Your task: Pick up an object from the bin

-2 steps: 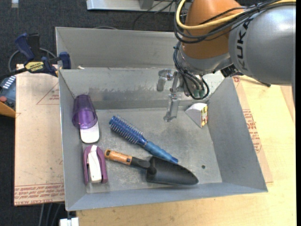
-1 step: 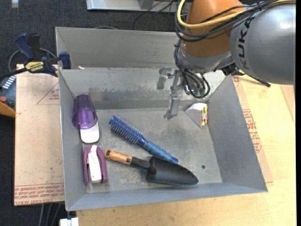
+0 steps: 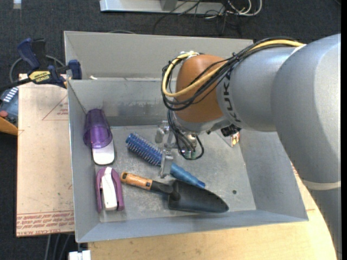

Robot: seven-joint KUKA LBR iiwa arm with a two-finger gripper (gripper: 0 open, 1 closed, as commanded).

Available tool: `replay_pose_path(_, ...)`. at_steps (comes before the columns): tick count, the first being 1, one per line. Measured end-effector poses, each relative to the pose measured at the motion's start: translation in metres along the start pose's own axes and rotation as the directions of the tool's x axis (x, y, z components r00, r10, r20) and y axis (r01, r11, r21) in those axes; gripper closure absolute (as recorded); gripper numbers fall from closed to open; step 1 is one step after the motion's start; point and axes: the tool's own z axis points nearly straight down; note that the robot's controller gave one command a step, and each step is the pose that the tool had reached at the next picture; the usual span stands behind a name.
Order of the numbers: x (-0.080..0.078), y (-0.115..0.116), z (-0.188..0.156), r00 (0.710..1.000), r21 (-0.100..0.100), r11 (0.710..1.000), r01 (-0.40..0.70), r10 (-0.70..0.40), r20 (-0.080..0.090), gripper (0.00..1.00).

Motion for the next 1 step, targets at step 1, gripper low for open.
replay_pose_path(1, 0.0264, -0.0244, -0.0568, 0.993, 0.0, 0.993, 0.12, -0.12, 0.005, 0.0)
